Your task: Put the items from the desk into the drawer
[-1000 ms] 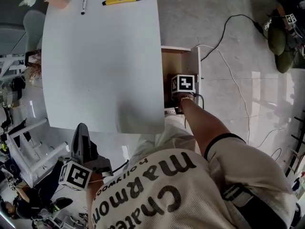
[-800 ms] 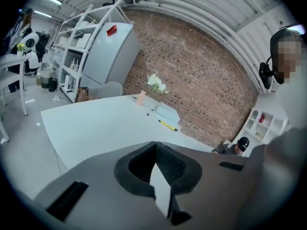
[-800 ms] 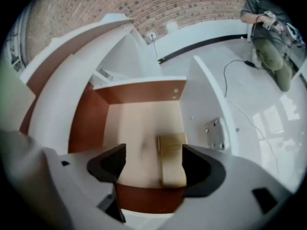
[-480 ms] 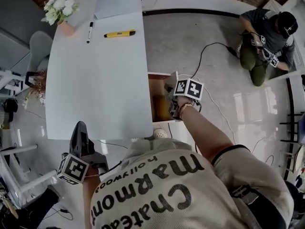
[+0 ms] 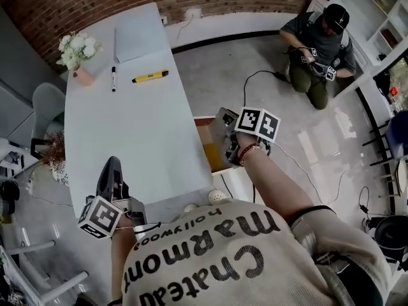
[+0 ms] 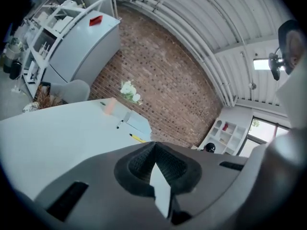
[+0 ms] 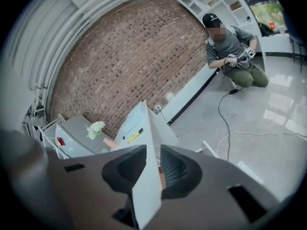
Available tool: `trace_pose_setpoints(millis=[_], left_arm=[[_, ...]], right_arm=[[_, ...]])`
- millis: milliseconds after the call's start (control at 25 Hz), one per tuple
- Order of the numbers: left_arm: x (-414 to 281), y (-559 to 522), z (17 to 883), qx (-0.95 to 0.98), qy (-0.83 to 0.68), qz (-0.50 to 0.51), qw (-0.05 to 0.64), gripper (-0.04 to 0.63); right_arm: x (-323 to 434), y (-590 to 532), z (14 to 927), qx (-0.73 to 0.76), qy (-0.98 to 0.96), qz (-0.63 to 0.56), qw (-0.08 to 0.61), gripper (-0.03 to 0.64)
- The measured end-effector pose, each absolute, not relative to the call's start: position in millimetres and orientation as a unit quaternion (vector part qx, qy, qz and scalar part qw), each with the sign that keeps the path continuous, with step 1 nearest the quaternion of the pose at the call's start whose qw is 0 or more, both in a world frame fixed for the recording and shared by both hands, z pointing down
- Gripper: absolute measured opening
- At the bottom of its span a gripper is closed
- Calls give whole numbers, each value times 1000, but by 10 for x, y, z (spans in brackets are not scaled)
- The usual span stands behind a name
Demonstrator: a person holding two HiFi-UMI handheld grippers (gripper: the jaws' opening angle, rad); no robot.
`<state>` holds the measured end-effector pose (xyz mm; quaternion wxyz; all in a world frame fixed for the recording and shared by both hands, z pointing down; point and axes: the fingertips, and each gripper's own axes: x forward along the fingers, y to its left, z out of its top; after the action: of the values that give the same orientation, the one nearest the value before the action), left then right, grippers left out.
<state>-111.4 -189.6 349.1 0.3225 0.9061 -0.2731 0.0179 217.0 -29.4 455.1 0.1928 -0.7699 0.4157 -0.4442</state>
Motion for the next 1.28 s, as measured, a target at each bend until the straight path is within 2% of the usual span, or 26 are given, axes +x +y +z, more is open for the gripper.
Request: trace_pose_setpoints(millis=[160,320,720,1280], left_arm=[[-1133,-1943,3405,915,-243,10,321,0],[-1120,-1939,3374,919,-225,2,324,0],[-1022,-2025,3470,909,-250,-9,334,0],[-648,-2130,4046,823,-417,-8,385,0]], right_arm=[[1917,-409,4187,-769,436,-412,221,94],[1708,-512,3954,-765,464,-393,210,103],[1613,-1014,3958,-748,532,-377,122,118],[2374,-2317,4619,-640,663,-383,-60,146]])
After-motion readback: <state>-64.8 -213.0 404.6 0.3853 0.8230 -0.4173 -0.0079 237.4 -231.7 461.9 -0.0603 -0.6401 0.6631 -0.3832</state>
